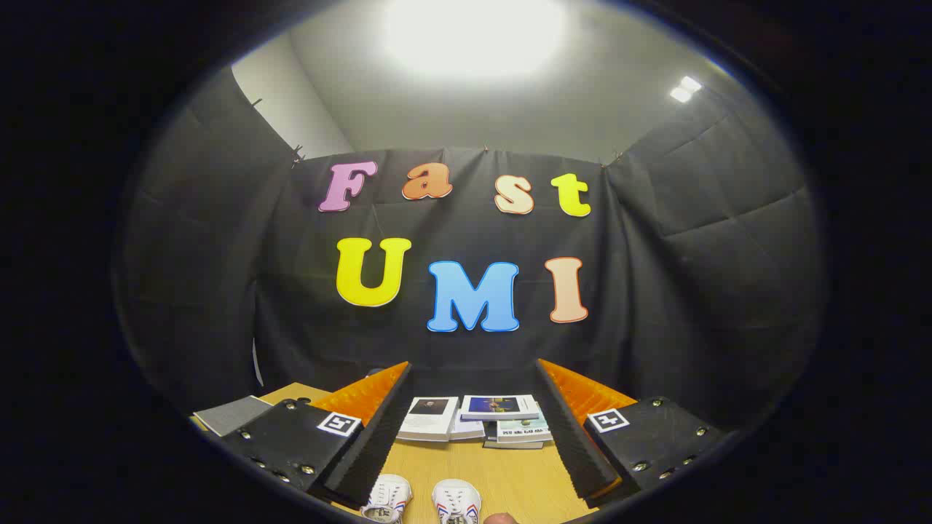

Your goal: Open the storage box then place both shoes into the box .Put the left shoe in first, then the right shoe, with the right side of both shoes facing outward in a uniform manner.

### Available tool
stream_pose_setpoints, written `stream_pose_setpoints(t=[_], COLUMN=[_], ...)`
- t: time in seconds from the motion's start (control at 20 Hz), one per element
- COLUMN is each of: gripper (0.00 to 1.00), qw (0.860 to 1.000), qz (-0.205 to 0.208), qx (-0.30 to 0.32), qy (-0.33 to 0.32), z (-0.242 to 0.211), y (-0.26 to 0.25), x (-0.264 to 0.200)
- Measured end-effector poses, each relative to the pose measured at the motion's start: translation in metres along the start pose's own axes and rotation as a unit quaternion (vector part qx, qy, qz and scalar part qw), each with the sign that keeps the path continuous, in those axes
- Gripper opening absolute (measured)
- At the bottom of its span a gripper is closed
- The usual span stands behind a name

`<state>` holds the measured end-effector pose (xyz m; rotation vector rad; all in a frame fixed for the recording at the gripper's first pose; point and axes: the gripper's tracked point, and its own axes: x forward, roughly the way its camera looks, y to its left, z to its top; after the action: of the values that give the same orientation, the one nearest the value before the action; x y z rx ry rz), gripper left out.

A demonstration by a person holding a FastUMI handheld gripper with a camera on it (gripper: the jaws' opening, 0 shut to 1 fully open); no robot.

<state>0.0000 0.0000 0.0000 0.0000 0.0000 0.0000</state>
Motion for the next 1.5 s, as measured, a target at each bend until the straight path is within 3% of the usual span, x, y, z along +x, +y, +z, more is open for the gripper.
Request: stream_pose_setpoints(t=[0.9,1.3,1.5], gripper=[0.98,0.98,0.98], qw=[1.0,0.997,0.989], qz=[0.005,0.049,0.093], qx=[0.006,0.033,0.074], qy=[0.002,0.041,0.093], z=[-0.008,-0.047,-0.084], y=[0.01,0.047,0.081], x=[0.015,0.022,0.018])
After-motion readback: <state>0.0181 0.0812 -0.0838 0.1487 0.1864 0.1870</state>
